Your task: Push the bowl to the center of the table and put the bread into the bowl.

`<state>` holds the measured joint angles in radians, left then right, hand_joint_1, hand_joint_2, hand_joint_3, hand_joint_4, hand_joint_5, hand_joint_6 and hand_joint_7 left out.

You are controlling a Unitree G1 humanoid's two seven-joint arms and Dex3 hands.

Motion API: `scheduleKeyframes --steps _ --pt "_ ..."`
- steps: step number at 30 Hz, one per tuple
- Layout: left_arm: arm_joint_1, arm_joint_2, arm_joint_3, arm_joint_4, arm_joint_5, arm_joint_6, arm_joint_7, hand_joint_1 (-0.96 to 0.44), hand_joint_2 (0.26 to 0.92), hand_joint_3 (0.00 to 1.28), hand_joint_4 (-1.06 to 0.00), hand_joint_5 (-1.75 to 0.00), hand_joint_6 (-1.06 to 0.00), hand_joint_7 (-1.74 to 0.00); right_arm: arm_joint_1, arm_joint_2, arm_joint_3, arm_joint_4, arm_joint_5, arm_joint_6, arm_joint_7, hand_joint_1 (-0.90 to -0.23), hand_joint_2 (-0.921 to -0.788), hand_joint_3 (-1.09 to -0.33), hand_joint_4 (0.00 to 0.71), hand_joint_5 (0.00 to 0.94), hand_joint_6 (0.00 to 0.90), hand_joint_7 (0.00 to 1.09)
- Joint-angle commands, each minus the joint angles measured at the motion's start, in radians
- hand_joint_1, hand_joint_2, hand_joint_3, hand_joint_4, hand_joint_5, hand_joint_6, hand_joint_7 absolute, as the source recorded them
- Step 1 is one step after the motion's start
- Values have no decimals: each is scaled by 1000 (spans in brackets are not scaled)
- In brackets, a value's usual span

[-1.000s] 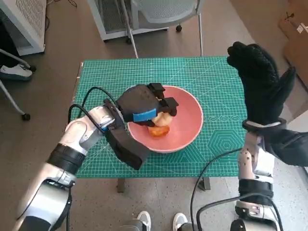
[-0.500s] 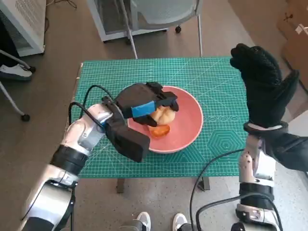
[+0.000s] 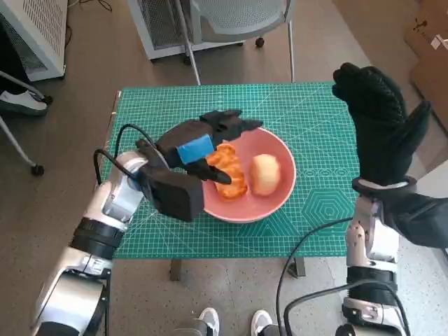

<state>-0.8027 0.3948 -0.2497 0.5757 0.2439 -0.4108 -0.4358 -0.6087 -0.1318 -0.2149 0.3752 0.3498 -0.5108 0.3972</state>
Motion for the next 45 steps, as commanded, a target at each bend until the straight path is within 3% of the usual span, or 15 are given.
scheduleKeyframes --steps 1,9,17,27,37,45 --pt "26 -38 83 -22 -175 27 -91 -753 921 24 1 1 -58 -158 5 9 7 -3 5 23 -3 -563 -921 -641 416 3 442 3" --pt "63 -66 193 -109 -356 94 -138 -683 916 14 1 1 -69 -168 -5 16 16 -21 10 38 0 -566 -921 -636 419 3 446 5" --pt "150 -99 289 -288 -439 88 -65 -657 921 74 1 1 -63 -182 -28 15 21 -25 12 46 3 -566 -921 -623 431 7 457 10" --pt "254 -207 362 -492 -607 148 10 -676 921 182 -1 -1 -1 -357 -69 19 28 -14 11 54 6 -583 -921 -576 444 7 481 19" --pt "264 -244 393 -473 -616 111 32 -637 921 263 -3 -1 1 -402 -102 13 29 6 11 54 27 -586 -921 -565 433 1 464 8" --pt "269 -243 389 -491 -591 160 76 -605 921 304 0 0 1 -364 -126 6 33 28 -12 41 30 -574 -921 -593 425 0 451 1"
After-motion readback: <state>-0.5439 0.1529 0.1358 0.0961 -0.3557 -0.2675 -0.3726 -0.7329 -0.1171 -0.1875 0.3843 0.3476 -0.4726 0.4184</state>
